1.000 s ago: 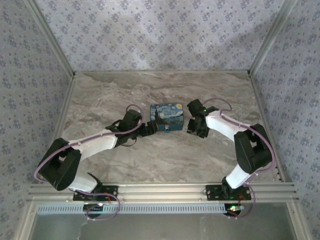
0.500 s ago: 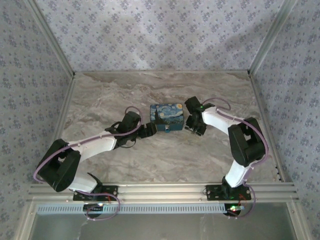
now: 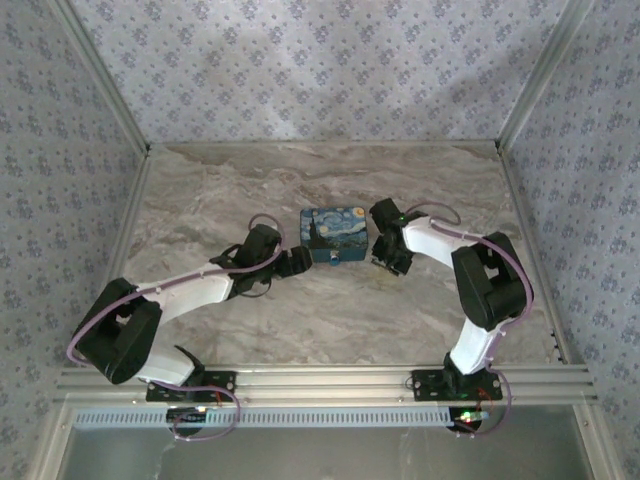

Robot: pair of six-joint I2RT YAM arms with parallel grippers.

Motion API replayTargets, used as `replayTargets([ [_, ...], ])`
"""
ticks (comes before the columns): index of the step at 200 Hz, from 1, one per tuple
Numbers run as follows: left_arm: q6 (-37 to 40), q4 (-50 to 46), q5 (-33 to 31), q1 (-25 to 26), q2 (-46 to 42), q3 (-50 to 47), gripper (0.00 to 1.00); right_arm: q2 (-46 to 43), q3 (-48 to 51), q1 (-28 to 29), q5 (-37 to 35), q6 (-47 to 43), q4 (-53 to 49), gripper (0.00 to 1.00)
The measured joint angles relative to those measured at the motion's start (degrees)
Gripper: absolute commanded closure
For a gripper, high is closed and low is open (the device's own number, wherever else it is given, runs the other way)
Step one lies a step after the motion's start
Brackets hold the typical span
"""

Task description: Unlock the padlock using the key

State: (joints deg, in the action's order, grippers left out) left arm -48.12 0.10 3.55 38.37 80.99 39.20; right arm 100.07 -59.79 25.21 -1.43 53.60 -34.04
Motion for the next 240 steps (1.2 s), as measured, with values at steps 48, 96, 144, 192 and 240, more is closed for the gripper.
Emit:
replayTargets([
  [48,-0.22,0.0,-0.2,0.0,-0.35,-1.14,0.11,-0.92,1.11,-0.42,0.66,0.85,1.88,0.92],
  [96,-0.63,0.09,-0.2,0.0,-0.76,-1.29,0.11,-1.97,2.36,-1.27,1.64,1.01,3.61,1.0],
  [144,-0.61,-0.09,-0.39,0.0,-2.54,-1.29,0.11,-9.92,6.03,-2.64,1.31,-2.69,4.09,1.0],
  [192,0.33,-1.9,-0.13,-0.02,-6.01,1.16,0.11,-27.41,6.27,-5.53,5.09,-10.23,5.9,1.0],
  [240,3.17,0.35,5.53,-0.66,-7.85,7.93,0.11,-32.48,1.68,-9.51,17.14,-15.54,6.34,1.0],
])
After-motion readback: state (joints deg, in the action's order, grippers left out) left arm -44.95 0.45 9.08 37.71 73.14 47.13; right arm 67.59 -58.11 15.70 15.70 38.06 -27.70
